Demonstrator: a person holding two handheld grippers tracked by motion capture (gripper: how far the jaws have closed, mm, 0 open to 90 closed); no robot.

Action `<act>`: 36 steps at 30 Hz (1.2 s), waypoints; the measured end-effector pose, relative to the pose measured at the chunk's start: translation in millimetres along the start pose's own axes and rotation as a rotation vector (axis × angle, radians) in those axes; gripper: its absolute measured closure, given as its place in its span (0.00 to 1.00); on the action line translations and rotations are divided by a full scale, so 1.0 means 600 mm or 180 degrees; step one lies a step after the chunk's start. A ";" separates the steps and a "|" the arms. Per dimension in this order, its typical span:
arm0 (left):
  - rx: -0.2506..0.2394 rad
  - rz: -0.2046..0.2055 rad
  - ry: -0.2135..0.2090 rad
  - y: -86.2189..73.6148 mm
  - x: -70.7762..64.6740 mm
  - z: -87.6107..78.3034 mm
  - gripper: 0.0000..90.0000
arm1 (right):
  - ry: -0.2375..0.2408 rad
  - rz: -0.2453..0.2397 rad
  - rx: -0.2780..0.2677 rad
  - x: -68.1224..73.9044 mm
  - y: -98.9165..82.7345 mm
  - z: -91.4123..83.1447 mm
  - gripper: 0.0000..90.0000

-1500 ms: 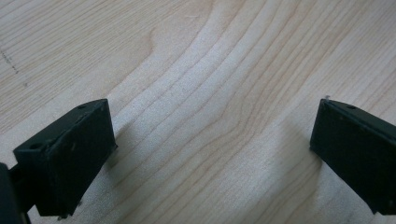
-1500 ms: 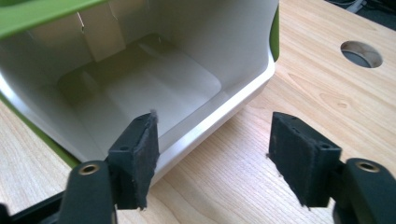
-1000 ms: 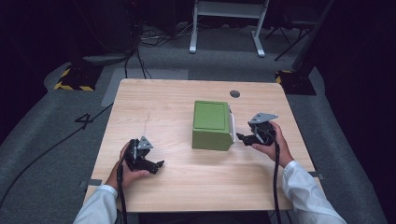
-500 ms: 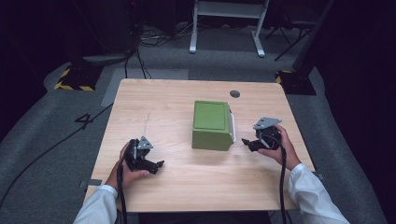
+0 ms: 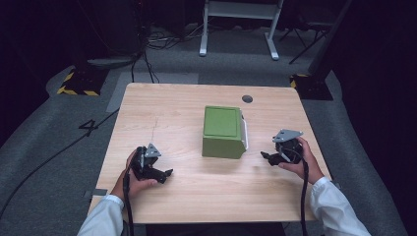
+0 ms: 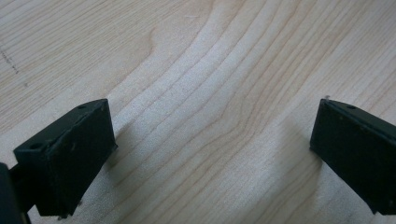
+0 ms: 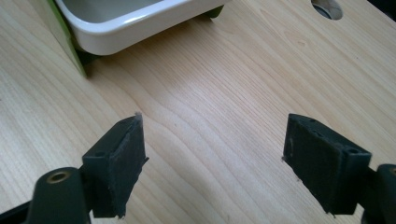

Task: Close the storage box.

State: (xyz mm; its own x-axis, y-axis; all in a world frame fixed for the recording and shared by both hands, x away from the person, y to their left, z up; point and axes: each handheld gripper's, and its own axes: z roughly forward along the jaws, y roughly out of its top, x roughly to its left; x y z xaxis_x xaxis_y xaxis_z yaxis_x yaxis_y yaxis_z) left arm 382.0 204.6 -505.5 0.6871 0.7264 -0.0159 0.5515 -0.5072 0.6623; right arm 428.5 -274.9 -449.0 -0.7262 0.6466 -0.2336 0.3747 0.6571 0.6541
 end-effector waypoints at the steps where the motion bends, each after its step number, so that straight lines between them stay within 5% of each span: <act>1: -0.0002 -0.0009 0.0002 0.000 0.000 0.000 0.00 | -0.0007 -0.0005 0.0013 0.000 -0.003 -0.002 0.23; 23: -0.0001 -0.0019 0.0007 0.000 -0.001 0.000 0.00 | 0.0004 0.0050 0.0058 0.004 -0.078 -0.026 0.22; 36: 0.0001 -0.0020 0.0009 0.000 -0.002 0.000 0.00 | -0.0005 0.0250 0.0060 0.004 -0.131 -0.037 0.22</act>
State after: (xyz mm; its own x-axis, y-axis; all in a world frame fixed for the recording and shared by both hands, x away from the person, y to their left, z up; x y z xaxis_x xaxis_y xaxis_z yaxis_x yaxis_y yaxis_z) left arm 381.3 203.9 -505.5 0.6823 0.7308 -0.0180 0.5559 -0.5027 0.6620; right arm 384.3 -333.8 -485.0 -0.6934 0.6969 -0.1831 0.4413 0.6116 0.6567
